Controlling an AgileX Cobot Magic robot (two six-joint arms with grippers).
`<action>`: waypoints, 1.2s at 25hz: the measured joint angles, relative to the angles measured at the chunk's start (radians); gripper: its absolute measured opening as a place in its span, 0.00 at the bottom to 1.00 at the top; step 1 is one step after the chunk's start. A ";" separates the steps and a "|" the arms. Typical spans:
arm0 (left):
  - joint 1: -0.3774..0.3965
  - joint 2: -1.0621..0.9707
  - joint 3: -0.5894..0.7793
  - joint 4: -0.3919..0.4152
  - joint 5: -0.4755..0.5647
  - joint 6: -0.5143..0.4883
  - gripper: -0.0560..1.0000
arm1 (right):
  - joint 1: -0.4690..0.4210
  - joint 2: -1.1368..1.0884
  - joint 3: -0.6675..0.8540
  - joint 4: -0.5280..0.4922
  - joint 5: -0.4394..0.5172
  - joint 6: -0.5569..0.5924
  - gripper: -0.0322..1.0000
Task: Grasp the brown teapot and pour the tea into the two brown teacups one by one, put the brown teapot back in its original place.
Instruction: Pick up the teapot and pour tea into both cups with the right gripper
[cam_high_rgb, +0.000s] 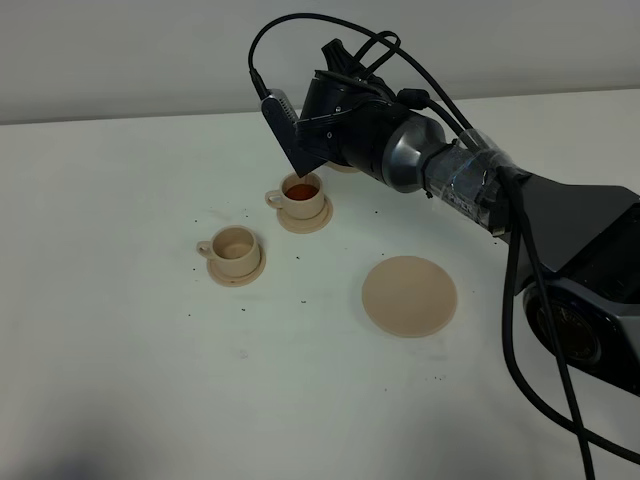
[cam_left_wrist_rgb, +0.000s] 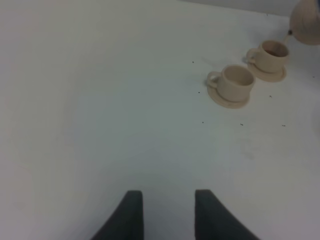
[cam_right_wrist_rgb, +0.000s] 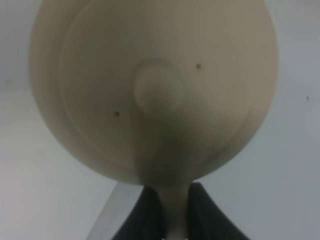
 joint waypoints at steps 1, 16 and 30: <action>0.000 0.000 0.000 0.000 0.000 0.000 0.31 | 0.000 0.000 0.000 -0.002 0.000 0.000 0.14; 0.000 0.000 0.000 0.000 0.000 0.000 0.31 | 0.010 0.000 0.000 -0.023 -0.001 -0.004 0.14; 0.000 0.000 0.000 0.000 0.000 0.000 0.31 | 0.010 0.000 0.000 -0.025 -0.005 -0.008 0.14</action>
